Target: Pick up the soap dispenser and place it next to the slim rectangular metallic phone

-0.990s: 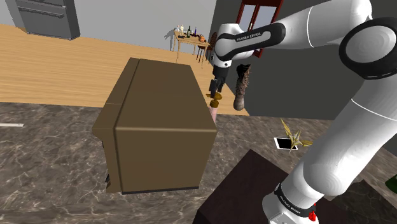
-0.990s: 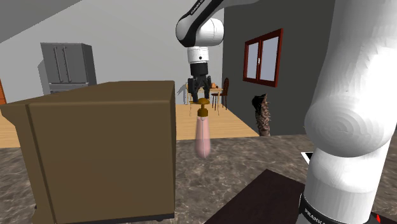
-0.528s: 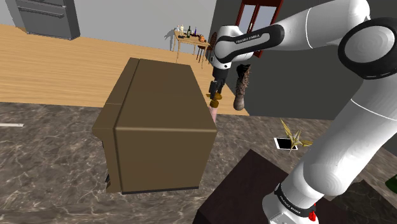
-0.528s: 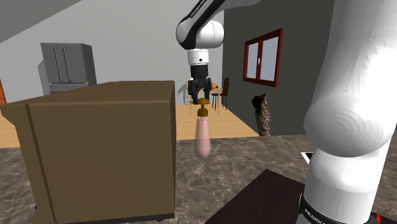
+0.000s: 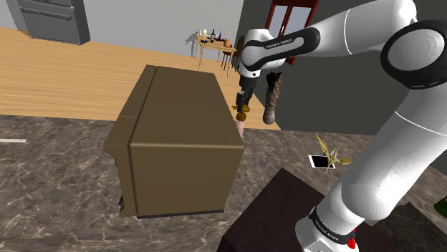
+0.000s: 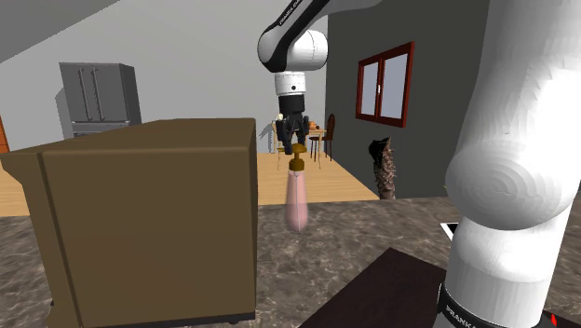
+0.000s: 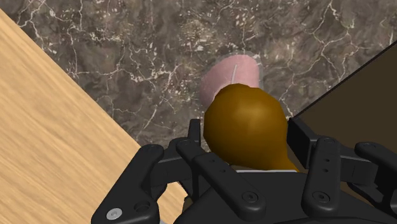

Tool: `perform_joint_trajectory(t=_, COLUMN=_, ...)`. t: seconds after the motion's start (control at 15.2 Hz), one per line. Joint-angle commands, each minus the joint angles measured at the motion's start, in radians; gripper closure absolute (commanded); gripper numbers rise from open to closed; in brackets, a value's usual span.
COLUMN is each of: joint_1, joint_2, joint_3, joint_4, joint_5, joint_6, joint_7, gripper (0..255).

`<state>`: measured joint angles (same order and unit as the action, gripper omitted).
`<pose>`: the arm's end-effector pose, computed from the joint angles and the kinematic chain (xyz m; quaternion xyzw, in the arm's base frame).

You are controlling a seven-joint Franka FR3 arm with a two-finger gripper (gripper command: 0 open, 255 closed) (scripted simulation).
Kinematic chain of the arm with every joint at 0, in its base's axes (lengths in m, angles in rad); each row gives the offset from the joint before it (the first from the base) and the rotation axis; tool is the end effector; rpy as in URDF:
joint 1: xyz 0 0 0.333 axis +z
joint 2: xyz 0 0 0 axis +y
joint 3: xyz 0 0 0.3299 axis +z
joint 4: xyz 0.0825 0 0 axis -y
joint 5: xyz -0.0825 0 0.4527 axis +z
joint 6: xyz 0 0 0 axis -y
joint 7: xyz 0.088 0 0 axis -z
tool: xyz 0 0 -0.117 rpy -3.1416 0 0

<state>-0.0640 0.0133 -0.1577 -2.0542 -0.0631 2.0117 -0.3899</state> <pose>0.5898 -0.1372 0.3971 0.9944 0.0981 -0.0353 0.0195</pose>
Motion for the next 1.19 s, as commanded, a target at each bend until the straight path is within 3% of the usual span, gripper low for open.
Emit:
perform_joint_trajectory(t=0.0, joint_1=0.0, joint_2=0.0, joint_3=0.0, joint_4=0.0, joint_5=0.0, joint_6=0.0, joint_7=0.0, gripper=255)
perform_joint_trajectory(t=1.12, joint_1=0.002, joint_2=-0.046, joint_3=0.003, joint_4=0.15, joint_5=-0.003, joint_6=-0.196, joint_7=-0.006, gripper=255)
